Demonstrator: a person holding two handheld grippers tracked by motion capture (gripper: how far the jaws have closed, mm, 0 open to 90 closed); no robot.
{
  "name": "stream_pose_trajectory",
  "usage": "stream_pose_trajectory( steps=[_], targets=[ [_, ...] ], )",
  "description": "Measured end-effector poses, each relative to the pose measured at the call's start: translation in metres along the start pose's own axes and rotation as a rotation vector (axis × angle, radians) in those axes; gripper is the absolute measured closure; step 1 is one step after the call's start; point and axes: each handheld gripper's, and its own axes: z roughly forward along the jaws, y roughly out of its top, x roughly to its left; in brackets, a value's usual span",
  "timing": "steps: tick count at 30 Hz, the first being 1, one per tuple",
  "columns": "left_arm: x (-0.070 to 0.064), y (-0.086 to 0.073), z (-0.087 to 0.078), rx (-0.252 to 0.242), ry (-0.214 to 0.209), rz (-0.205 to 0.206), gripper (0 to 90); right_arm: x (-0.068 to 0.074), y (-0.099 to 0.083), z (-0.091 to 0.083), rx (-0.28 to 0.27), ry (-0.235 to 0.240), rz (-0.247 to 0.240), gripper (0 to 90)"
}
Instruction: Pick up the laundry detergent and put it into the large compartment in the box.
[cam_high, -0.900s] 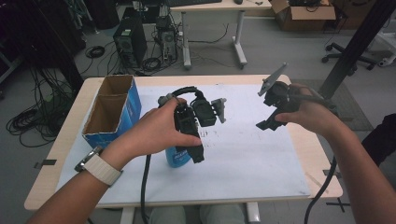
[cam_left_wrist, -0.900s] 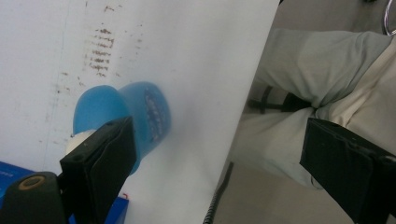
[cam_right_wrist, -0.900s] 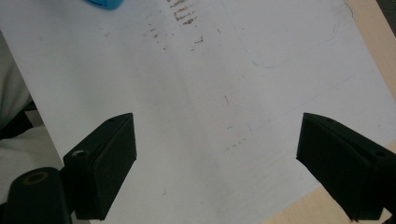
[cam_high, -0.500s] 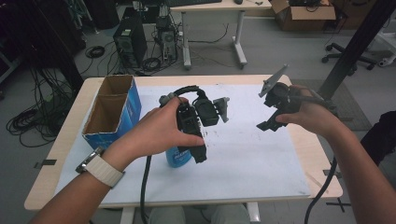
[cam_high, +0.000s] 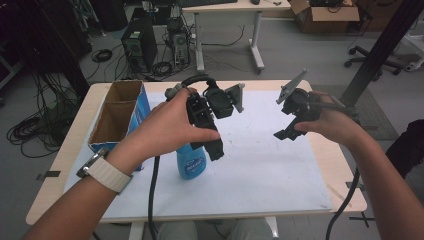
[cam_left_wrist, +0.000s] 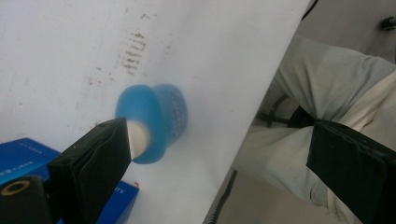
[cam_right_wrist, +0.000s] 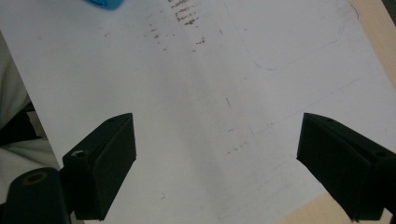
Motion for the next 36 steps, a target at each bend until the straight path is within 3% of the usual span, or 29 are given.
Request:
stream_pose_trajectory(
  steps=[10, 17, 36],
  targets=[
    [0.024, -0.002, -0.001, 0.018, 0.049, -0.092, 7.2, -0.002, -0.001, 0.002, 0.003, 0.007, 0.003, 11.7],
    [0.041, -0.008, 0.006, 0.017, 0.031, -0.141, 7.2, -0.004, -0.001, 0.004, 0.006, 0.009, 0.004, 11.7],
    [0.06, -0.016, 0.022, -0.004, 0.016, -0.187, 7.1, -0.005, -0.001, 0.003, 0.003, 0.007, 0.001, 11.7]
  ],
)
